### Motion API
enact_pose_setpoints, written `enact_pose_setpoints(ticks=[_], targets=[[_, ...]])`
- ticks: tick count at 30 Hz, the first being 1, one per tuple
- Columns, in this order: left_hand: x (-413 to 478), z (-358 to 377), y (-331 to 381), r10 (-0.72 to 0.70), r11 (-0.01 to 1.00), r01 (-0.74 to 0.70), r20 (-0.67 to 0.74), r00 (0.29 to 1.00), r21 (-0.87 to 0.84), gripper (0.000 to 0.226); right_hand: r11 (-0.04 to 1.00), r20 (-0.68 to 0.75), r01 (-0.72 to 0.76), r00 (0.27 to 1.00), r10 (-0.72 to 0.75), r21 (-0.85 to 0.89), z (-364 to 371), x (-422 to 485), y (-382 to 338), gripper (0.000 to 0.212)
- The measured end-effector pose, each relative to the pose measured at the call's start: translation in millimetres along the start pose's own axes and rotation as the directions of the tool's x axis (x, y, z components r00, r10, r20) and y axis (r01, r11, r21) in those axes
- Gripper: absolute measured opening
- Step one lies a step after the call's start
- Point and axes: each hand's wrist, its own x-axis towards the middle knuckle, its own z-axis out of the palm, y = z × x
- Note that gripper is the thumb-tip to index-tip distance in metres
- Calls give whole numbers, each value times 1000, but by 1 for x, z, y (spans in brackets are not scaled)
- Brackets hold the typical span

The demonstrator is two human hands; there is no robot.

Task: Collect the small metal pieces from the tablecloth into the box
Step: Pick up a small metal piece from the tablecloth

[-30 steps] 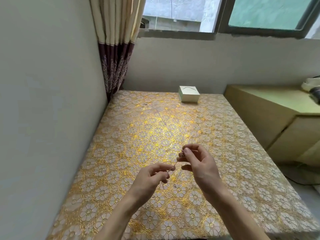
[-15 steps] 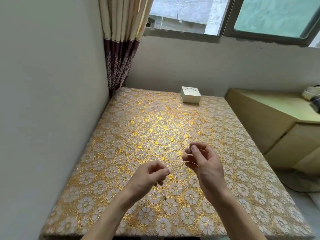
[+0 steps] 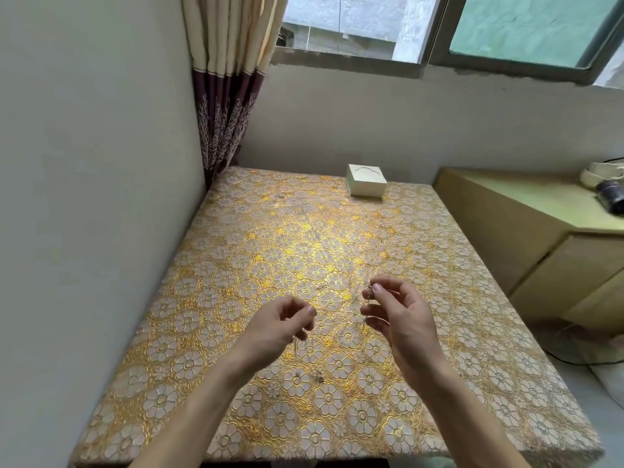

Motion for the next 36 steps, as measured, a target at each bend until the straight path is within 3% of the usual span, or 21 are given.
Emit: enact_pose_setpoints(ticks=[7,10,13,21,25,29,36], targets=[[38,-11,22,148,948,-129,-43,988,290,8,998,34,-13,999,15,-53,-14,-3,2,18],[53,-11,18,204,839,-155,-37,978,522,6,998,46,-38,998,40,-42,-21,-9,6,21],[60,-9,-3,165,705,-110,-12,986,701,8,996,68,-69,995,73,-51,-28,-18,14,21],[42,-5,-43,148,562,-75,-10,989,824,17,985,35,-169,985,170,-16,-40,-44,51,20],[8,8,-38,245,671,-140,-40,969,728,13,984,30,-174,984,175,-38,-39,-55,64,16],[-38,28,-32,149,852,-129,0,989,508,22,981,76,-157,983,166,-110,-32,-66,74,16],[-70,37,-49,19,952,-29,34,999,306,10,964,192,-80,973,131,-254,-24,-77,86,22]])
